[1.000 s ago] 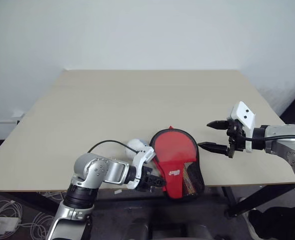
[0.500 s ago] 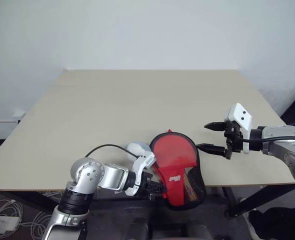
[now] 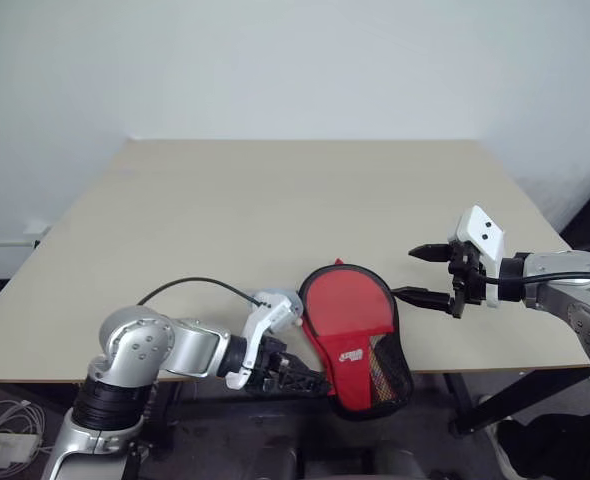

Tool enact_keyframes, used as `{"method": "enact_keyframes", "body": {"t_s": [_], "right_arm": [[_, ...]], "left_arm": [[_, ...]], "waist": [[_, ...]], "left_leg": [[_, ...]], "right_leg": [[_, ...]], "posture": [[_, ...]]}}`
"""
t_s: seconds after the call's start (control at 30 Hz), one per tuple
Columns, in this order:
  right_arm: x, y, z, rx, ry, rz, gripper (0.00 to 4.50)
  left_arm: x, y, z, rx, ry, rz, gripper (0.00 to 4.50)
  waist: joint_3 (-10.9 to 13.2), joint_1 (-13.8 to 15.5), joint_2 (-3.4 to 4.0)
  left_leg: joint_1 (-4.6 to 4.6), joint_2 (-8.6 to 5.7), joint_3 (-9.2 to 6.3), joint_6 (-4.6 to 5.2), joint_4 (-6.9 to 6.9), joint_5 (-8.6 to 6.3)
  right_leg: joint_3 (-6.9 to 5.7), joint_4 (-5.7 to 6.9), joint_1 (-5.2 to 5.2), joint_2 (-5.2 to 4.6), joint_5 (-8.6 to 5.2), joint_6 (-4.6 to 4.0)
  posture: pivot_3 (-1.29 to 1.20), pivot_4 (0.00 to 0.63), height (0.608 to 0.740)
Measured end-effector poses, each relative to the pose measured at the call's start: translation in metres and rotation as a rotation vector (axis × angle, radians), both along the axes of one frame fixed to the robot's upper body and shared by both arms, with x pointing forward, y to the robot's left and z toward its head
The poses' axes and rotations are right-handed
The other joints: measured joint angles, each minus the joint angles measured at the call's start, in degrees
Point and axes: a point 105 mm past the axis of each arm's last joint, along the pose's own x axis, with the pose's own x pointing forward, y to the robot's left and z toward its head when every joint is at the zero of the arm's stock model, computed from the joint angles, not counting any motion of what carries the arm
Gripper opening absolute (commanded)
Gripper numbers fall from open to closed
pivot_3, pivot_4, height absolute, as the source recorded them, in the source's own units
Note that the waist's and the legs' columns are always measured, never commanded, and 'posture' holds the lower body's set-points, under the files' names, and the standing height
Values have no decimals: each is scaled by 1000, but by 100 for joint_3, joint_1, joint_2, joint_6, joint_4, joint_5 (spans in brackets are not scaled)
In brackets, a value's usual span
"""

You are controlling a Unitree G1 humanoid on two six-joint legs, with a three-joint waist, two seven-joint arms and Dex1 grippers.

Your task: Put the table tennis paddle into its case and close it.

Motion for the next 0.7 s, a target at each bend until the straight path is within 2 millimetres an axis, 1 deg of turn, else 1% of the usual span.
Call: {"method": "enact_keyframes", "body": {"t_s": [0.03, 0.1, 0.17, 0.2, 0.23, 0.33, 0.37, 0.5, 0.57, 0.7], "right_arm": [[1, 0, 1, -1, -6, 1, 4500], [4, 1, 6, 0, -23, 2, 4500], [5, 0, 7, 4, -28, -1, 4500], [6, 0, 6, 4, -26, -2, 4500], [7, 1, 5, 4, -23, -3, 4500], [10, 2, 9, 0, -40, 0, 4500], [11, 2, 11, -1, -47, -1, 4500], [18, 6, 14, 11, -61, 0, 4500], [24, 8, 17, 8, -71, -1, 4500], [36, 4, 22, 3, -97, -31, 4500]], "left_arm": [[2, -2, 3, -16, -14, 1, 3558], [11, -8, 10, -49, -74, 16, 2846], [19, -19, 14, -75, -154, 31, 2130], [23, -23, 15, -86, -181, 40, 1822], [27, -30, 14, -97, -220, 49, 1422], [30, -45, 10, -108, -280, 34, 301], [29, -50, 8, -110, -300, 20, 42], [28, -66, -7, -106, -362, -29, 42], [33, -72, -16, -94, -416, -35, 42], [43, -81, -22, -102, -511, -26, 42]], "waist": [[0, 0, 0], [0, 1, -2], [0, 2, -2], [0, 2, -2], [0, 2, -3], [0, -2, -3], [1, -3, -3], [1, -2, -3], [1, -2, -3], [1, 0, -3]], "left_leg": [[0, 0, 0, 0, 1, 0], [0, 0, -1, -1, 2, 0], [-2, -1, 1, 0, 1, 0], [-3, -1, 5, 1, 0, 0], [-3, -1, 7, 1, 0, 0], [-3, 0, 15, 1, 0, 1], [-3, 1, 16, 1, 0, 1], [-1, 1, 27, 2, 0, 1], [-2, 1, 29, 2, 0, 1], [-3, 1, 31, 4, 0, 1]], "right_leg": [[0, 0, 1, 0, 0, 0], [-1, -2, 3, 0, 0, 0], [1, -4, 7, 0, 1, -1], [5, -4, 9, 0, 4, -6], [7, -4, 9, 0, 11, -17], [13, -2, 7, 2, 13, -20], [14, -2, 7, 4, 12, -19], [20, -1, 7, 4, 9, -12], [21, -1, 6, 4, 5, -6], [24, -2, 5, 4, 7, -8]], "posture": [[0, 0, 740], [0, 0, 740], [0, 0, 740], [0, 0, 740], [0, 0, 740], [0, 0, 740], [0, 0, 740], [0, 0, 740], [0, 0, 740], [0, 0, 740]]}}
